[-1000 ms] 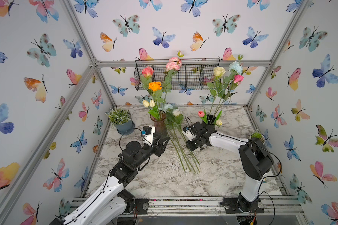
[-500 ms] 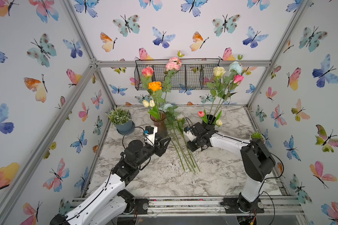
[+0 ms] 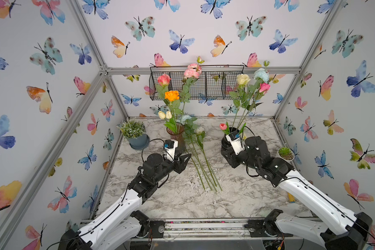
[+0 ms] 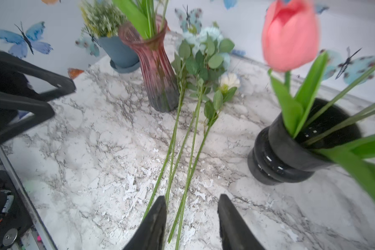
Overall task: Pick out blue flowers from the vase
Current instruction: Place the flower at the center of the board, then pick up the flower from the vase.
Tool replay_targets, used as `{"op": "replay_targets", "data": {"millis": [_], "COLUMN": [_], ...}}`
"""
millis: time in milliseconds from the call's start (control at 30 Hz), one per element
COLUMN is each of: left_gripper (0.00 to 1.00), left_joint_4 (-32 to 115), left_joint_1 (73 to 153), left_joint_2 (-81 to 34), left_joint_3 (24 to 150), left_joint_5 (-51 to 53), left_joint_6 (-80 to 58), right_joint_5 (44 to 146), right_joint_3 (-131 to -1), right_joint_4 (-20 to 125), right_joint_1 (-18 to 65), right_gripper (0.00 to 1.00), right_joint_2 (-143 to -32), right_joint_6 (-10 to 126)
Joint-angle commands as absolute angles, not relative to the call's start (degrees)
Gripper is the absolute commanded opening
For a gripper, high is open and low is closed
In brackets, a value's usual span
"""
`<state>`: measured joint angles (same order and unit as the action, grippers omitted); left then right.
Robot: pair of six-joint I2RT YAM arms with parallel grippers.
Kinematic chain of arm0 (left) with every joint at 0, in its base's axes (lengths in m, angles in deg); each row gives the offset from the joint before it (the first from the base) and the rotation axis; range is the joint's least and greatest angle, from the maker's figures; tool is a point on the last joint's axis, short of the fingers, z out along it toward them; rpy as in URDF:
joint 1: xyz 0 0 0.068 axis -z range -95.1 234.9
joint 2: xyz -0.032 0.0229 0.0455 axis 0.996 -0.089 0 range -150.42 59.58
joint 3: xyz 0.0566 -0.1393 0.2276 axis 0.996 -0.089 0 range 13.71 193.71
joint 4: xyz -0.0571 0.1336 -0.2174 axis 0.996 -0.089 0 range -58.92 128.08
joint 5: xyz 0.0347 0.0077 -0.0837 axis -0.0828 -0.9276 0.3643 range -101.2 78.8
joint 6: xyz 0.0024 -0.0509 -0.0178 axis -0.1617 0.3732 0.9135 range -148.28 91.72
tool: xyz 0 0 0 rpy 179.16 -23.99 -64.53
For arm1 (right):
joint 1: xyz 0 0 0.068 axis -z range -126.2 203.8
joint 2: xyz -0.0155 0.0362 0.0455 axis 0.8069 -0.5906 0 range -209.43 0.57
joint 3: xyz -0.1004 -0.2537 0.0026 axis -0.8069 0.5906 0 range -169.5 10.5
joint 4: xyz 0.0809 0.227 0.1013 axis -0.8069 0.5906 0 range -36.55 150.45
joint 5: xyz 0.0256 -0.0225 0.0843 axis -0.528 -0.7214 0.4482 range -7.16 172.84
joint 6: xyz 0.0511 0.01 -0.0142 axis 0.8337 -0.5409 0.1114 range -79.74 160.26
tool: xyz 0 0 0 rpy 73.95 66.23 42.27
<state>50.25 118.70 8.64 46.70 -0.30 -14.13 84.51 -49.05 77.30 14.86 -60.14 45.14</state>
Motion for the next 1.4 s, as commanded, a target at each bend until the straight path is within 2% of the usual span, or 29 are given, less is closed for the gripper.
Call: {"op": "replay_targets", "data": {"millis": [0,100,300,467,667,867,1000,1167,1367], "left_gripper": [0.55,0.55,0.55,0.56,0.56,0.57,0.57,0.57,0.57], "left_joint_4": [53.9,53.8,46.7,46.3,45.3,46.1,46.6,46.6,46.3], "left_joint_1": [118.7,118.8,118.7,118.2,117.0,115.3,114.6,114.0,113.5], "left_joint_2": [7.8,8.1,14.1,18.2,19.4,18.2,18.3,18.3,18.3], "left_joint_3": [47.6,47.7,47.7,45.6,44.5,43.9,43.6,43.4,43.4], "left_joint_5": [2.2,2.9,-1.1,-2.9,-2.2,-0.4,1.3,1.6,1.9], "left_joint_6": [-14.1,-14.1,-16.1,-14.9,-14.6,-14.2,-13.7,-13.7,-13.7], "right_joint_5": [77.5,78.2,92.4,94.2,91.0,97.0,90.5,89.1,82.3], "right_joint_3": [-54.5,-59.9,-70.9,-79.1,-81.2,-73.2,-73.5,-72.3,-72.1], "right_joint_4": [80.0,79.2,76.1,78.1,77.8,72.0,75.1,74.3,75.6], "right_joint_1": [15.0,18.3,36.7,44.8,47.0,47.2,47.2,47.2,49.2], "right_gripper": [0.44,0.46,0.46,0.46,0.46,0.45,0.45,0.45,0.45], "right_joint_2": [-61.8,-64.8,-70.9,-81.1,-86.4,-83.8,-85.5,-86.5,-88.2], "right_joint_6": [44.4,42.8,43.5,44.6,45.1,45.6,44.2,44.1,44.8]}}
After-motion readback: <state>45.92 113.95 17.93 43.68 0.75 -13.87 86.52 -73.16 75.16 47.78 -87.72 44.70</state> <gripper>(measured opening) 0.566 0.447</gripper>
